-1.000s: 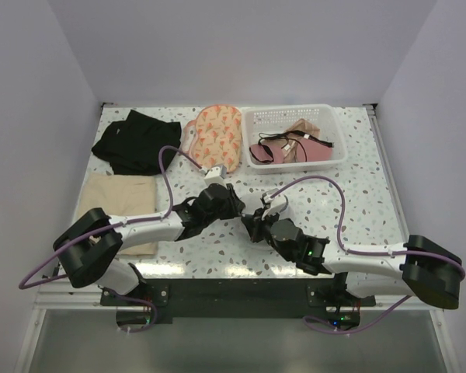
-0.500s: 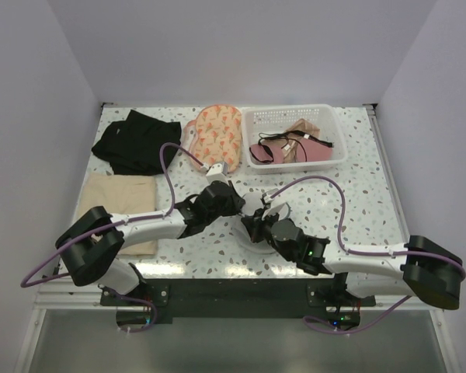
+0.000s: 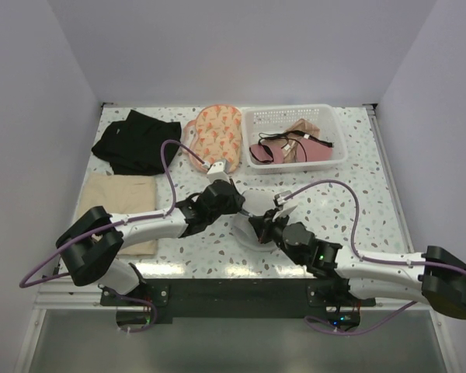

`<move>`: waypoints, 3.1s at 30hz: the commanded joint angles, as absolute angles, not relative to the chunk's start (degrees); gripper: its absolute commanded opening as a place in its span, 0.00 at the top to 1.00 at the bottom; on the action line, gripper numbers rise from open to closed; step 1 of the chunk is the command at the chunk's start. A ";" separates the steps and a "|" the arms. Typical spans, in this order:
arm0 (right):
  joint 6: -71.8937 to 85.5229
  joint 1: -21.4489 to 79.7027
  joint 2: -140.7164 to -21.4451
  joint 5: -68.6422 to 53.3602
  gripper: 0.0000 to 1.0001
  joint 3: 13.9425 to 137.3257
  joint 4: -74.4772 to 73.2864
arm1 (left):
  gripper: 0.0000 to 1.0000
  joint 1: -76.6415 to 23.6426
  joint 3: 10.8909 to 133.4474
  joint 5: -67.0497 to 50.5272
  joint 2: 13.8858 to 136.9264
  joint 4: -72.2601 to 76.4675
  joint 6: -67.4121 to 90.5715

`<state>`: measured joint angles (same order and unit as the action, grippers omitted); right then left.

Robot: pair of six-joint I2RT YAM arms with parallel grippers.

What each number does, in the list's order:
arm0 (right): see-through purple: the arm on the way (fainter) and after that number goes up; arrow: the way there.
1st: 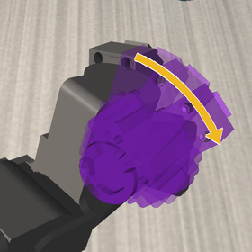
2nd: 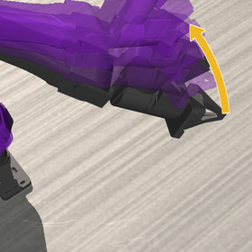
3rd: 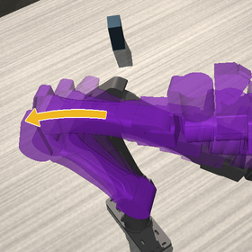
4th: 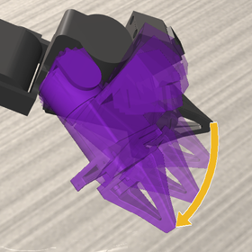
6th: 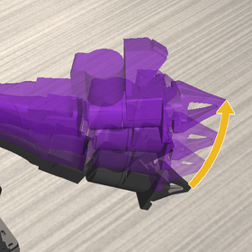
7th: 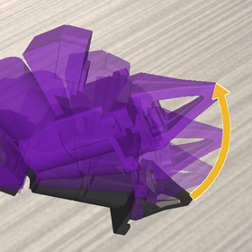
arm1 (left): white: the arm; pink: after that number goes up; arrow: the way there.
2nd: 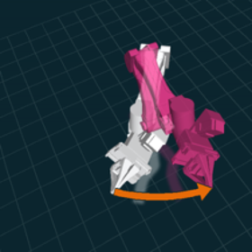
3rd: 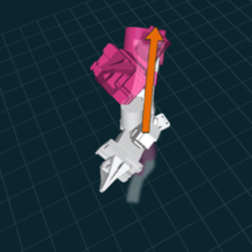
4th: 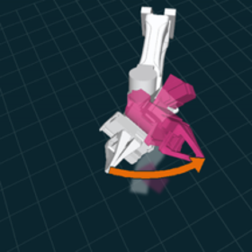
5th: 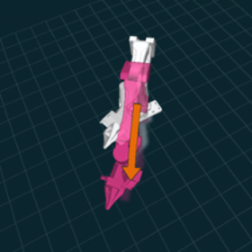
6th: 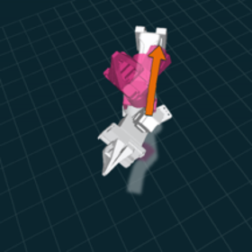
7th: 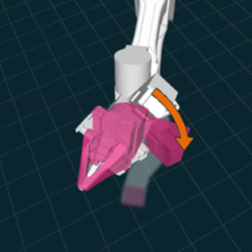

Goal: Unzip the laundry bag and remove the bra
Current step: Unzip the laundry bag at the center of the board.

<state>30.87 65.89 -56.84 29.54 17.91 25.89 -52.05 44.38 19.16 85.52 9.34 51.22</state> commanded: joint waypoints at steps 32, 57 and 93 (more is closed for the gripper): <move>40.78 66.01 -45.62 50.80 1.00 15.29 8.35 | 1.00 -47.55 42.54 20.40 77.87 10.10 41.40; 35.77 66.09 -46.05 37.62 1.00 13.45 16.69 | 0.83 -41.49 55.81 7.82 97.82 20.92 32.61; 26.89 65.92 -66.80 29.09 1.00 24.61 32.25 | 0.13 -44.03 41.57 5.01 74.88 10.71 43.42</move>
<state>27.83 65.93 -66.17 30.02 22.50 27.92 -43.07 41.87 8.14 76.03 7.77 41.43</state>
